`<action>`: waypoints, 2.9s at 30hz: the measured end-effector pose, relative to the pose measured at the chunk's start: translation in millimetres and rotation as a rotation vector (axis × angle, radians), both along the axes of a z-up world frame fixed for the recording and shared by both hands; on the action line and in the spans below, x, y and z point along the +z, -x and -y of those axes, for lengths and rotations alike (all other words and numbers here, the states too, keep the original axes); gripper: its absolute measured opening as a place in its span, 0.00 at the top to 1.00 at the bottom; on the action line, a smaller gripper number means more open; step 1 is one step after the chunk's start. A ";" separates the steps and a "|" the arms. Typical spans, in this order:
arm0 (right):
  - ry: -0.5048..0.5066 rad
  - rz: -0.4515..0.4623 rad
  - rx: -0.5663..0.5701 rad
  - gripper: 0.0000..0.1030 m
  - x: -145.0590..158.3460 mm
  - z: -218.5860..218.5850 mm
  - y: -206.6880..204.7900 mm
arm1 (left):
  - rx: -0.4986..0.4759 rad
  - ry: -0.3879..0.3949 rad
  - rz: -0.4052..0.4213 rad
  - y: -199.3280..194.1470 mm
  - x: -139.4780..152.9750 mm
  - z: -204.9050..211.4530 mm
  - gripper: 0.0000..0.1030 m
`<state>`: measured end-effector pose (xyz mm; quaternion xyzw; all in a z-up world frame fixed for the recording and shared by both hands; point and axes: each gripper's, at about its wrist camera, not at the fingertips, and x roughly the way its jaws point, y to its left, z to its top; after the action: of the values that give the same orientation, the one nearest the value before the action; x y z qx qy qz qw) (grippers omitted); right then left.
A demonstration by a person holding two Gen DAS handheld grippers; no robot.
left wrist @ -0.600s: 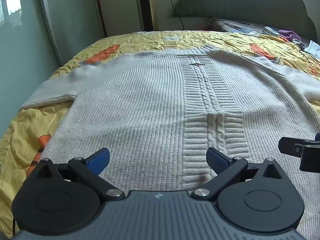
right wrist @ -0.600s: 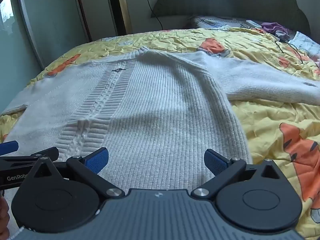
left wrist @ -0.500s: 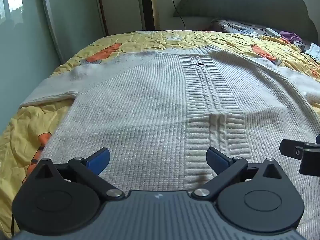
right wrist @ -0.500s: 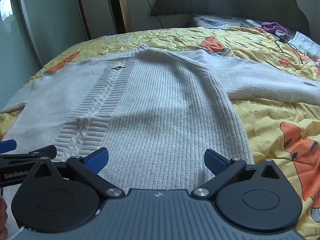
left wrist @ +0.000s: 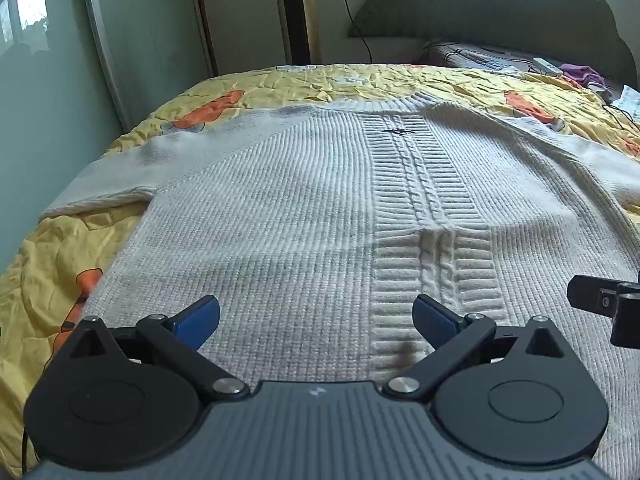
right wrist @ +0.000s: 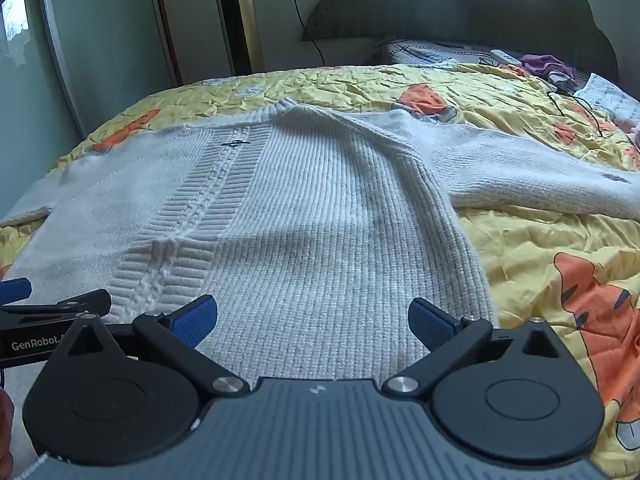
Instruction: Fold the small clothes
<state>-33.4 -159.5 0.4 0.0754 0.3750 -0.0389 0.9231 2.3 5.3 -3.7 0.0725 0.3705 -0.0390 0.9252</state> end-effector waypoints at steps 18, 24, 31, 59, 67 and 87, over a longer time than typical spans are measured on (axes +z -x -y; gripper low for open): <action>-0.004 0.022 0.050 0.00 -1.9 -1.6 0.1 | -0.001 0.004 -0.016 -2.5 -2.3 1.1 0.00; -0.016 0.026 0.059 0.00 -2.4 0.0 0.1 | -0.002 0.008 -0.021 -2.8 -2.0 3.4 0.00; -0.025 0.047 0.072 0.00 -3.0 2.9 2.5 | 0.004 0.014 -0.028 -4.6 -3.7 7.7 0.00; -0.076 0.113 0.098 0.00 -2.5 39.8 4.7 | -0.005 -0.028 -0.036 -25.5 -7.2 40.3 0.00; -0.091 0.108 0.074 0.00 -3.3 64.9 1.1 | -0.006 -0.034 -0.039 -34.6 -11.6 51.9 0.00; -0.195 0.129 -0.324 0.04 -21.5 238.3 2.2 | -0.047 -0.031 0.075 -33.5 -26.7 71.8 0.00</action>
<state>-35.6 -397.8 -21.0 0.2264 0.3002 -0.1457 0.9151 35.8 -66.5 -30.4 0.0972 0.3341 -0.0522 0.9361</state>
